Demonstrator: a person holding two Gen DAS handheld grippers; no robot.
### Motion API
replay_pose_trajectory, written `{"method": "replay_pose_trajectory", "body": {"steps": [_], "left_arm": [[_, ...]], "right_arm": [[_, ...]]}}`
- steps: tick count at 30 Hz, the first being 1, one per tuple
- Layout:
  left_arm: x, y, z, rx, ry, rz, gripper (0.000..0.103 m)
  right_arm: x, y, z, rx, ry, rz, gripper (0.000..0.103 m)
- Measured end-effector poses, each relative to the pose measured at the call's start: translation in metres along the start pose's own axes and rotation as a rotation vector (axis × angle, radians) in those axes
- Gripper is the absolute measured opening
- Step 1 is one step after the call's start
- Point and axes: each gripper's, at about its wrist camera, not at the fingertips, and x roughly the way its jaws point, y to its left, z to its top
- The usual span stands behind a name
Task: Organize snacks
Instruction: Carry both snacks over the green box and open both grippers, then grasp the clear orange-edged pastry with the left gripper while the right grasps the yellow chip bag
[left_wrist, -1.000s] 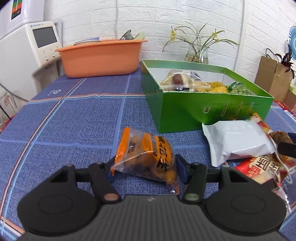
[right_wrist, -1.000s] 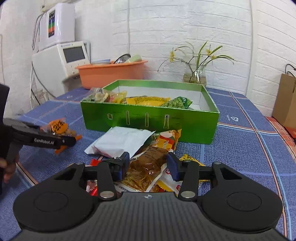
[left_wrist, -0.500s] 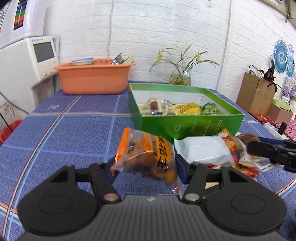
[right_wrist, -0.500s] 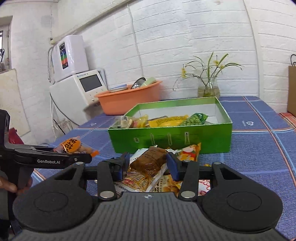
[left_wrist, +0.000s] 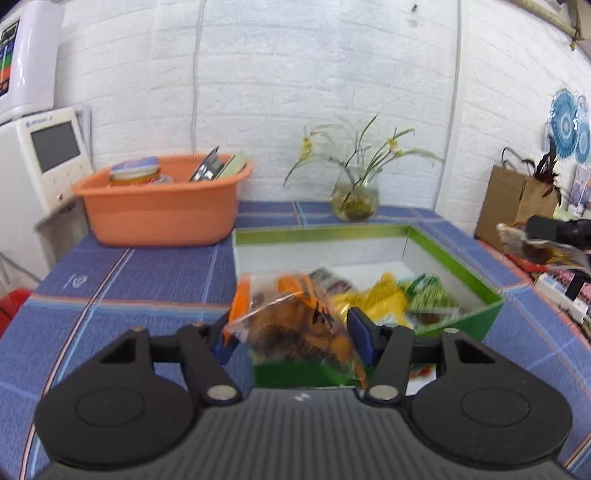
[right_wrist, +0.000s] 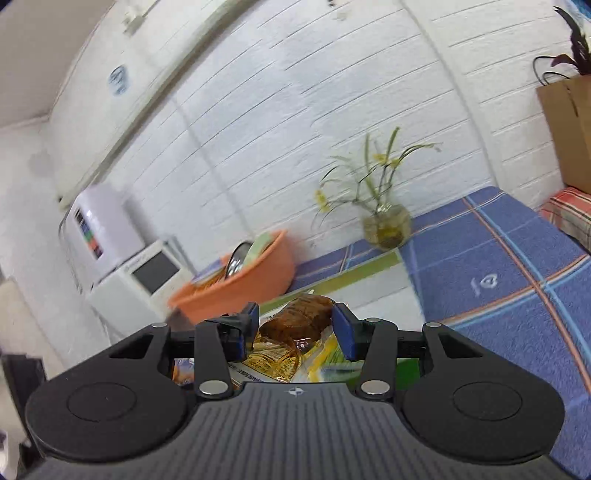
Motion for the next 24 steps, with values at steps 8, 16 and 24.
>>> {"method": "replay_pose_trajectory", "body": {"steps": [8,16,24], "left_arm": [[0.047,-0.028,0.025,0.038,0.004,-0.029,0.056],[0.013,-0.012,-0.008,0.039,0.046,-0.026,0.057],[-0.043,0.009,-0.051,0.045,0.065,0.037,0.073]], "right_arm": [[0.069,0.0,-0.016,-0.156,0.049,-0.146,0.073],[0.069,-0.013,-0.019,-0.17,0.075,-0.143,0.036],[0.041,0.001,-0.013,-0.183,0.092,-0.044,0.065]]}}
